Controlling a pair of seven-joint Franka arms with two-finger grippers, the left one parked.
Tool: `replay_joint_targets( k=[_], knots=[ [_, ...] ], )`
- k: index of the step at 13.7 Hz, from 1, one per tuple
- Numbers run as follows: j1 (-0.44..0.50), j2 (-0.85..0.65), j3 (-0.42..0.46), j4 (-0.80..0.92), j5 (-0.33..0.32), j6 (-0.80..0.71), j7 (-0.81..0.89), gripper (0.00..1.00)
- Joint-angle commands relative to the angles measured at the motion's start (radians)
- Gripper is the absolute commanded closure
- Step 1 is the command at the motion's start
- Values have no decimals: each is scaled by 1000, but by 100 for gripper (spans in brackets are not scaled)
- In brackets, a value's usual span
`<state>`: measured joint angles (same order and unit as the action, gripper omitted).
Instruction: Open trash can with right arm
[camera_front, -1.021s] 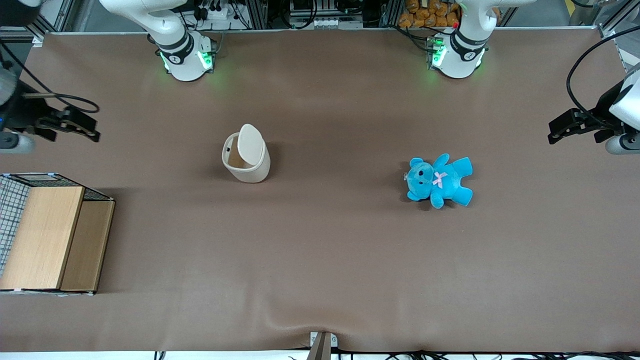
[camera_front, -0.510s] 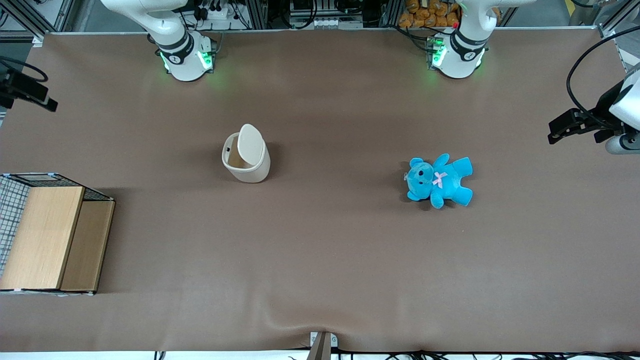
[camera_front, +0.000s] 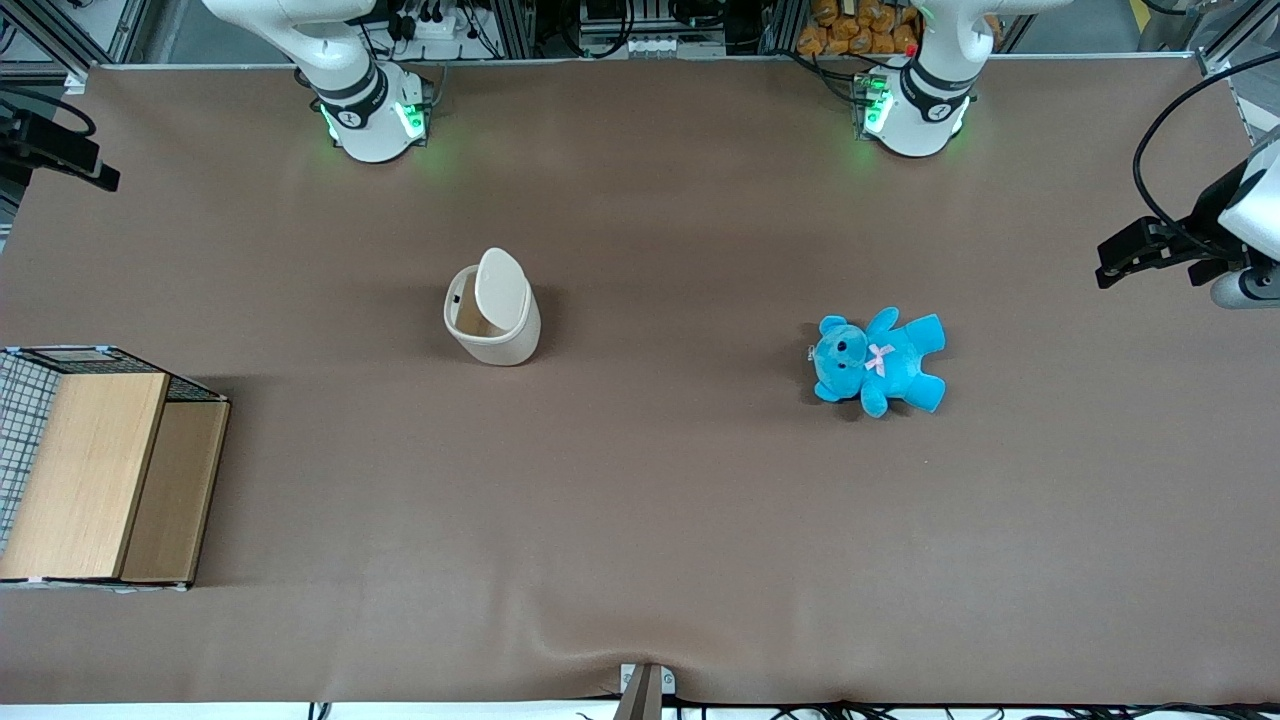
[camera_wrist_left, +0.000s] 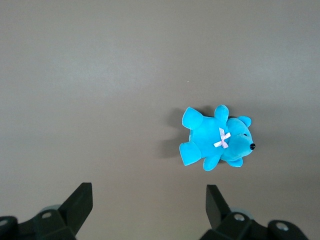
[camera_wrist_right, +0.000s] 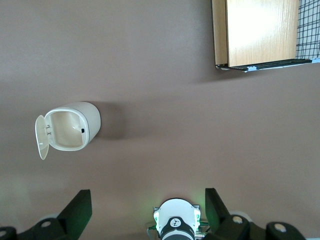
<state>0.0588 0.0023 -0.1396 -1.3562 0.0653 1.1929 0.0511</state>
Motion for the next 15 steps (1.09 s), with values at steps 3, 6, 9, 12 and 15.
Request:
replay_joint_targets(
  k=[3, 6, 9, 12, 15],
  knots=[
    [-24, 2, 32, 25, -70, -15, 15, 0],
    [-24, 4, 32, 25, -68, -13, 20, 0],
    [-24, 4, 32, 25, -68, -10, 20, 0],
    [-25, 5, 32, 25, -70, -7, 20, 0],
    [-25, 5, 32, 25, -68, -6, 20, 0]
  ],
)
